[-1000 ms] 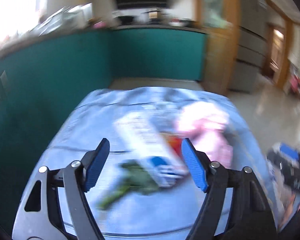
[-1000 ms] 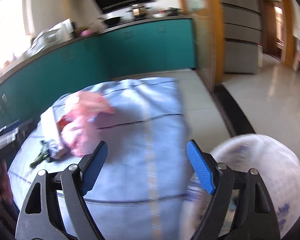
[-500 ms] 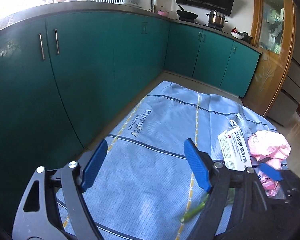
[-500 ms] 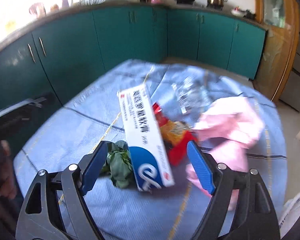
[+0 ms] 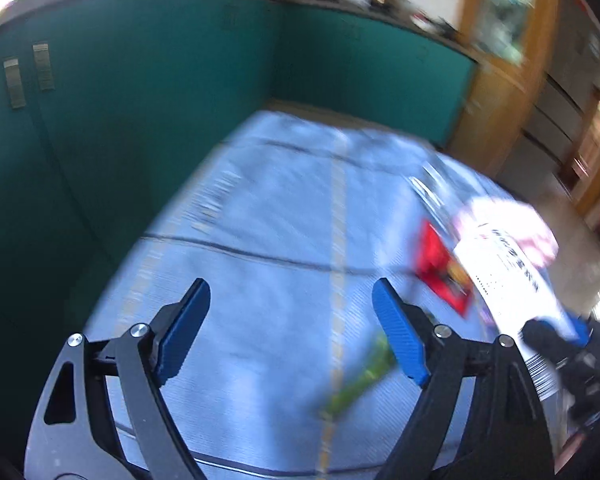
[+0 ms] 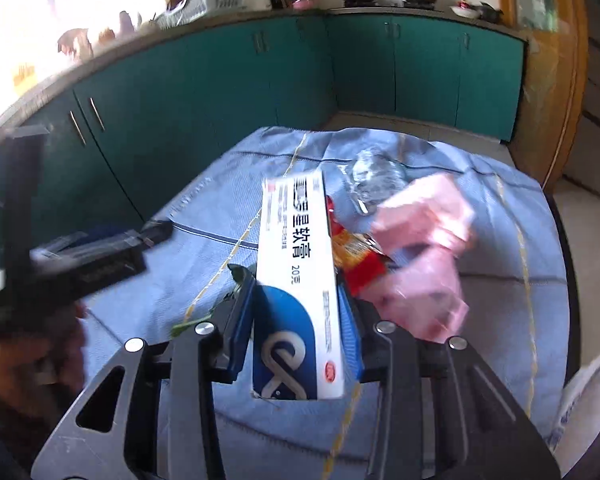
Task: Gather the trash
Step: 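Close the right tool on the white ointment box while the left tool reaches the green vegetable, then close the left tool on the green vegetable stalk, then lift the vegetable with the left tool while the right tool lifts the box, then carry the box with the right tool over the bin while the left tool carries the vegetable, then open the right tool over the bin while the left tool drops the vegetable in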
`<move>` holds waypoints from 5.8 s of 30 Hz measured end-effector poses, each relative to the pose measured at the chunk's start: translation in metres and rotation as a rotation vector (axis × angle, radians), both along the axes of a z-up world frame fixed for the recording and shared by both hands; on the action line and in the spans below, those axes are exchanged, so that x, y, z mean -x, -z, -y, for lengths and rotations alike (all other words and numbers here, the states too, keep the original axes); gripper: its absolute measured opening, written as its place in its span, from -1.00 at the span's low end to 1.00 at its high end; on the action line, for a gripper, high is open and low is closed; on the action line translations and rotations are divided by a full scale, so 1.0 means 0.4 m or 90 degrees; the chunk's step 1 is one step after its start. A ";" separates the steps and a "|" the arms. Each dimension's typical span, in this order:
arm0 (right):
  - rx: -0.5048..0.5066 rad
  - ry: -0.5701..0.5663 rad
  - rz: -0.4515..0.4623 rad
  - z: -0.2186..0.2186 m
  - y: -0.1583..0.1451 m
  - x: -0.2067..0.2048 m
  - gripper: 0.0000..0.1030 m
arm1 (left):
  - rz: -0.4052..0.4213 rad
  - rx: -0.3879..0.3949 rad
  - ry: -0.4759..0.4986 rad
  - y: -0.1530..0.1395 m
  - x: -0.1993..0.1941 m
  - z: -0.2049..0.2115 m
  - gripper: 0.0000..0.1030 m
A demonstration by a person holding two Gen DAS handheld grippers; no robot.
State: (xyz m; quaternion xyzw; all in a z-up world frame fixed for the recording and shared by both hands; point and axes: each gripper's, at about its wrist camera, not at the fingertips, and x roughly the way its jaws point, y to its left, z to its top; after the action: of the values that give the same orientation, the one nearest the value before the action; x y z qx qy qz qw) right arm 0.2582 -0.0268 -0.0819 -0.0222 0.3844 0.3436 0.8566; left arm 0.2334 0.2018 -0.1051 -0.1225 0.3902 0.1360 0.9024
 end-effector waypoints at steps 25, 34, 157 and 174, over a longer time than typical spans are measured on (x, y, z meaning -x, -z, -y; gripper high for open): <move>0.030 0.141 -0.063 0.194 0.151 -0.036 0.53 | -0.067 -0.057 0.164 0.087 -0.066 0.194 -0.43; 0.008 0.117 -0.068 0.215 0.137 -0.031 0.06 | -0.026 -0.042 0.223 0.050 -0.033 0.225 -0.43; 0.010 0.493 0.025 0.931 0.101 0.172 -0.01 | 0.083 -0.052 0.506 0.090 0.020 1.093 -0.05; 0.052 0.483 0.024 0.858 0.107 0.128 0.55 | 0.116 -0.056 0.454 0.035 0.027 0.988 0.49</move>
State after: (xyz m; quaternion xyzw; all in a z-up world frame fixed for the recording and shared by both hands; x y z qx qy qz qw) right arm 0.2070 -0.3701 -0.1248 0.0814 0.3626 -0.0136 0.9283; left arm 0.2228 -0.1933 -0.1190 0.0480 0.3201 -0.1818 0.9285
